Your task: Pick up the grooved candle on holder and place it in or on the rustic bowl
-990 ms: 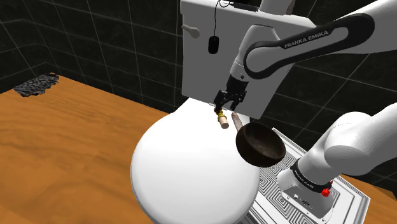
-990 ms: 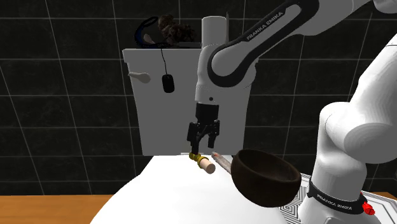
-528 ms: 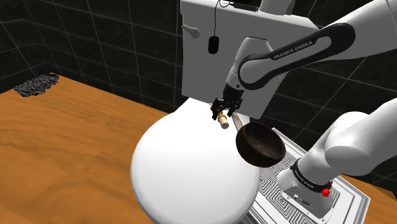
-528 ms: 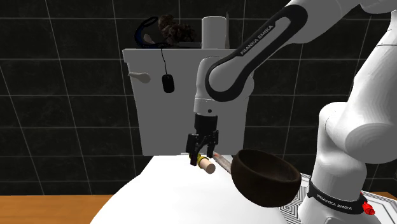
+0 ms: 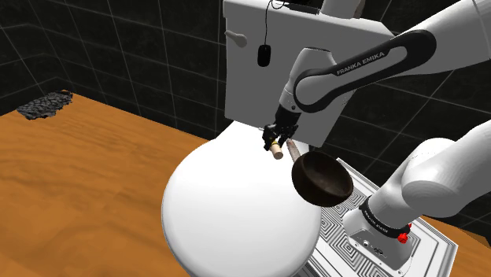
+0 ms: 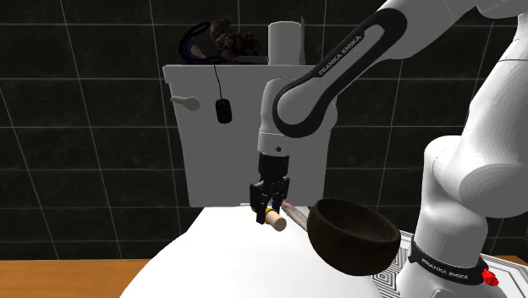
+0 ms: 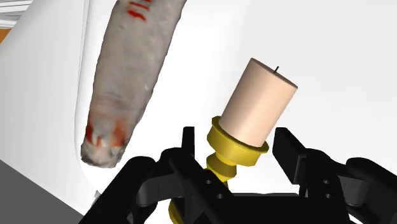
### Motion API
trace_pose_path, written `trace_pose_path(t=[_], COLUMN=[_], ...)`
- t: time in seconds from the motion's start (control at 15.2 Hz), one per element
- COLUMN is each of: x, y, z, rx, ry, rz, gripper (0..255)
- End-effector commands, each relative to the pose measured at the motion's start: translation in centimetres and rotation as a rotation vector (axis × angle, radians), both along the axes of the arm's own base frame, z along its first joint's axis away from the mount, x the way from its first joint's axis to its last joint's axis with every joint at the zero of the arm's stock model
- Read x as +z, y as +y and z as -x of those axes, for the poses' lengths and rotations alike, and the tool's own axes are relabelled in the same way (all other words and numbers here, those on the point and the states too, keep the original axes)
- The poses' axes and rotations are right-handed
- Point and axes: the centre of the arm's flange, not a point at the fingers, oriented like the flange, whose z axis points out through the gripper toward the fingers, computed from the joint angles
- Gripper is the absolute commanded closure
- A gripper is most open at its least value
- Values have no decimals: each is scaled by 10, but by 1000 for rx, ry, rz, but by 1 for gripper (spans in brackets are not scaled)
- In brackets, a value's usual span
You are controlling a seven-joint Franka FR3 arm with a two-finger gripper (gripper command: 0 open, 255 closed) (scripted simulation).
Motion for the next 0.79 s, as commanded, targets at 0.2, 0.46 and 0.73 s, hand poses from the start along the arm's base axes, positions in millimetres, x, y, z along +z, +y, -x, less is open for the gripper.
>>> trace_pose_path(t=[0.2,0.46,0.73], x=[0,0,16], y=[0,0,0], z=[0,0,0], rx=[0,0,0], ry=[0,0,0], rz=[0,0,0], gripper=[255,255,255])
